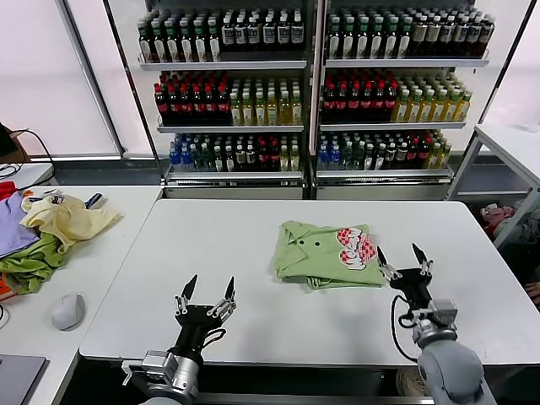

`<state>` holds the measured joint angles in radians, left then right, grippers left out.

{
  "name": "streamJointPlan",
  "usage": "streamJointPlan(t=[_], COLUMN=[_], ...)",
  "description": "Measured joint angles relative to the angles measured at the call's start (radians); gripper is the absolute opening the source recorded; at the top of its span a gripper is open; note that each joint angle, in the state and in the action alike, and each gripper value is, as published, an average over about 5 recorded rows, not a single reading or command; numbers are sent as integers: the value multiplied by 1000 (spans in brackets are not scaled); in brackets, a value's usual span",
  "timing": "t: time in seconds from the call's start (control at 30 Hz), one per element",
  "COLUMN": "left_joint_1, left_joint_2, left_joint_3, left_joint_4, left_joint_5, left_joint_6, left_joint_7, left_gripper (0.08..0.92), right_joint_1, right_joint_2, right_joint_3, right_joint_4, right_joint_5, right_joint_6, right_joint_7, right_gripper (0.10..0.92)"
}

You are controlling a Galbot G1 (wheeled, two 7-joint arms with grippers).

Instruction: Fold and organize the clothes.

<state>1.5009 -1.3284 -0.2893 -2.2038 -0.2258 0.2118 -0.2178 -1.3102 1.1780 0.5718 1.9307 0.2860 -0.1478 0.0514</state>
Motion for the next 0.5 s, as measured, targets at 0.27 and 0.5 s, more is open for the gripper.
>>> streamJointPlan(t=[0.27, 0.5], left_joint_1=[-5, -7], left_joint_2=[1, 0], left_joint_3=[12, 15], left_joint_4=[-4, -1], left_joint_5=[23, 42], left_joint_6=[-4, -14], left_joint_7=[27, 41], left_gripper=[823, 823], right_joint_1=[-145, -205], right_joint_2=[27, 53], right_joint_3=[42, 54], right_joint_4=[113, 161], right_joint_5=[-10, -63], right_joint_6=[16, 52], right_joint_7=[-18, -18], right_gripper=[823, 823])
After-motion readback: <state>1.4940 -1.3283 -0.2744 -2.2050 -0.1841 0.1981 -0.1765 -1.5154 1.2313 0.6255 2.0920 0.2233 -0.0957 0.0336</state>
